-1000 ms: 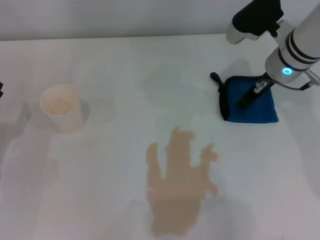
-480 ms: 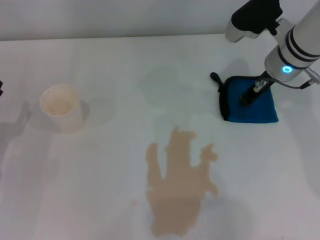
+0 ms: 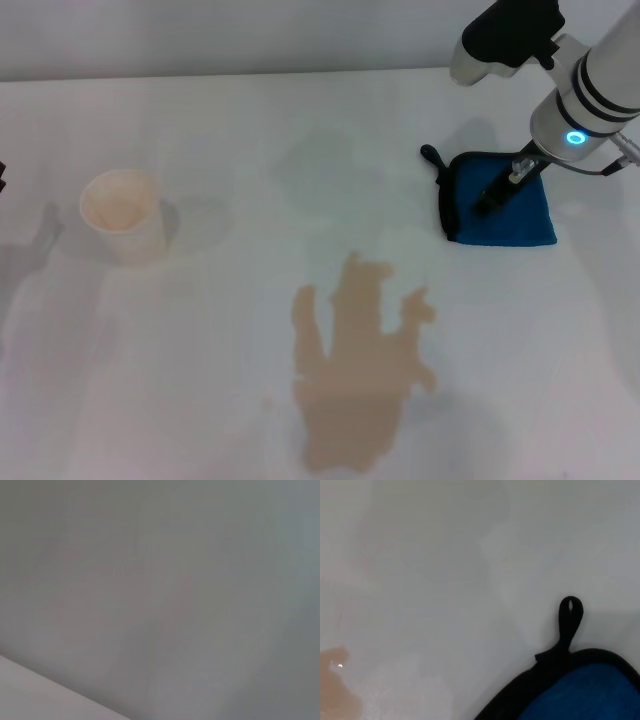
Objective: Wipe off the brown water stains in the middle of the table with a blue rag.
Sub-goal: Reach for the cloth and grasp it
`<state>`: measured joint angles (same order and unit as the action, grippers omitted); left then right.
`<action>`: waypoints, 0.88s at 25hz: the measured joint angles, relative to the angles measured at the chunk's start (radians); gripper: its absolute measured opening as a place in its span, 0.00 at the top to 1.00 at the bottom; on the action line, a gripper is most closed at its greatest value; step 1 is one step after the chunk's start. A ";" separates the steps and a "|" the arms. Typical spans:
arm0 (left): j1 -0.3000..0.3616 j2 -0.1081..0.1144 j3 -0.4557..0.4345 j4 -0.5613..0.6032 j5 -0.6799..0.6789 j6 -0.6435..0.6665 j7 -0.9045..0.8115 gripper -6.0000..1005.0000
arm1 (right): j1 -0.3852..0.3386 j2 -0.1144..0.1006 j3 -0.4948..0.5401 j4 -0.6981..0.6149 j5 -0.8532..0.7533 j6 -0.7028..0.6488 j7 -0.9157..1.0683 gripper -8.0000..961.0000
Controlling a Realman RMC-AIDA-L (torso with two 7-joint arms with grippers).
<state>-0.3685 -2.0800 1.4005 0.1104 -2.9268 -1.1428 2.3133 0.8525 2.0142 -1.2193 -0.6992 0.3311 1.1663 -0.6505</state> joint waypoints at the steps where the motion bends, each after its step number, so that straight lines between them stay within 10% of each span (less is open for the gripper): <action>1: -0.001 0.000 0.000 0.000 0.000 0.000 0.000 0.13 | 0.000 0.000 0.000 0.001 0.000 -0.001 0.000 0.77; 22: -0.019 0.000 -0.012 0.000 -0.002 0.023 0.021 0.13 | 0.006 -0.001 -0.016 0.003 -0.031 -0.004 0.001 0.50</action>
<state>-0.3877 -2.0800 1.3882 0.1104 -2.9284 -1.1202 2.3347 0.8581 2.0134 -1.2352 -0.6963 0.2998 1.1621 -0.6498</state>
